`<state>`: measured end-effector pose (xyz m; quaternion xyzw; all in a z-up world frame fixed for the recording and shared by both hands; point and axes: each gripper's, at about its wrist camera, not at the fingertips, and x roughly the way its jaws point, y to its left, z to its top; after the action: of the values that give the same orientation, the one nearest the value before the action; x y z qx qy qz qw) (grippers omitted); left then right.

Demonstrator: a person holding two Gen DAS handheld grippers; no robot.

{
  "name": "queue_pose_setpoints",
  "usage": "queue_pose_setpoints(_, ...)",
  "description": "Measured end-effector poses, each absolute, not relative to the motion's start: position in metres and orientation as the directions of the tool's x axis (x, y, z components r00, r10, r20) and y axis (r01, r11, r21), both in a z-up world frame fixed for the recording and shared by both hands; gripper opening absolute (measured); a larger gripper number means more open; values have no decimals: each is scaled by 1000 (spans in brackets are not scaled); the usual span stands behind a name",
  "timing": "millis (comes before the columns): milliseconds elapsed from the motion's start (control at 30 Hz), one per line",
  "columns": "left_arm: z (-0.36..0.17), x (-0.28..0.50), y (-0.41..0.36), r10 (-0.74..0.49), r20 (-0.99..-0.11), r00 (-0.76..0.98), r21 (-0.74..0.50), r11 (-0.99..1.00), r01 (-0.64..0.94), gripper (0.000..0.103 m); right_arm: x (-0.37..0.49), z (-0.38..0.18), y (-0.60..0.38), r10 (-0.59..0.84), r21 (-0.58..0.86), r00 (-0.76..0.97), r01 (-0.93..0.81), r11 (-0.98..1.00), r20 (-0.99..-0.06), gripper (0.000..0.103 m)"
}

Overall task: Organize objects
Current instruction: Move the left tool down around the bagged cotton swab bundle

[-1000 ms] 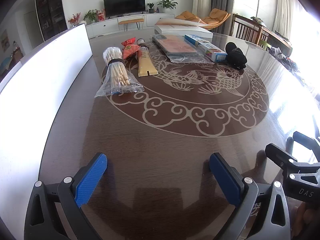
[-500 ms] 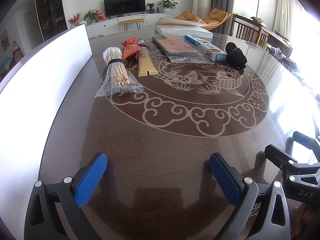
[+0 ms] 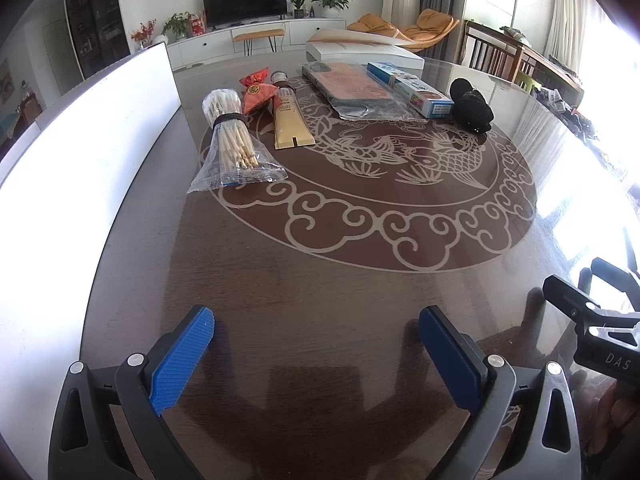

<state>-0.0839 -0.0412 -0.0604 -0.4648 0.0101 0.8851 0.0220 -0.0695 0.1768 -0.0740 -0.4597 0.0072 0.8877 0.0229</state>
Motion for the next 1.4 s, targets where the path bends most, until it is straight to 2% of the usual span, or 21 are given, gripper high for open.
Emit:
queue_pose_setpoints(133, -15, -110, -57, -5, -736, -677, -2, -1000, 9, 101, -70, -74, 177, 34, -8, -578, -48, -999, -815, 103)
queue_pose_setpoints(300, -22, -194, -78, -124, -787, -604, 55, -990, 132, 101, -70, -74, 177, 34, -8, -578, -48, -999, -815, 103)
queue_pose_setpoints(467, -55, -240, -92, -126, -838, -531, 38, -984, 174, 100, -70, -74, 176, 33, -7, -578, -47, -999, -815, 103)
queue_pose_setpoints(500, -59, -244, -94, -110, -841, -530, 17, -984, 177, 93, -70, -74, 176, 33, -7, -578, -47, -999, -815, 103)
queue_pose_setpoints(567, -61, -244, -99, -60, -832, -552, -44, -984, 174, 71, -70, -74, 176, 33, -7, -578, -47, -999, -815, 103)
queue_pose_setpoints(600, -62, -243, -100, -66, -833, -550, -40, -983, 178, 37, -70, -74, 177, 33, -7, -578, -47, -999, -815, 103)
queue_pose_setpoints(633, -62, -240, -98, -86, -827, -556, -14, -985, 173, 30, -70, -74, 176, 34, -7, -578, -47, -999, -815, 103)
queue_pose_setpoints(967, -62, -122, -49, 20, -818, -575, -27, -1000, 3, 29, -69, -74, 177, 33, -7, -578, -47, -999, -815, 103)
queue_pose_setpoints(1067, -60, -96, -43, 40, -820, -571, -28, -999, -30, 31, -69, -74, 177, 33, -7, -578, -47, -999, -815, 103)
queue_pose_setpoints(1100, -59, -94, -40, 36, -820, -571, -19, -999, -37, 41, -69, -74, 177, 33, -7, -579, -47, -999, -815, 103)
queue_pose_setpoints(1133, -61, -94, -39, 30, -822, -569, -4, -999, -47, 61, -70, -74, 177, 33, -7, -579, -47, -999, -815, 103)
queue_pose_setpoints(1200, -64, -98, -39, -2, -826, -564, 30, -999, -41, 83, -69, -74, 177, 33, -7, -578, -47, -999, -815, 103)
queue_pose_setpoints(1267, -67, -101, -46, 0, -824, -567, 19, -999, -27, 86, -69, -74, 177, 32, -7, -579, -46, -999, -815, 103)
queue_pose_setpoints(1333, -71, -101, -52, -4, -823, -568, 12, -1000, -9, 100, -70, -74, 177, 33, -7, -579, -47, -999, -815, 103)
queue_pose_setpoints(1400, -74, -102, -56, -8, -819, -573, 2, -1000, 12, 103, -69, -74, 177, 33, -7, -579, -47, -999, -815, 103)
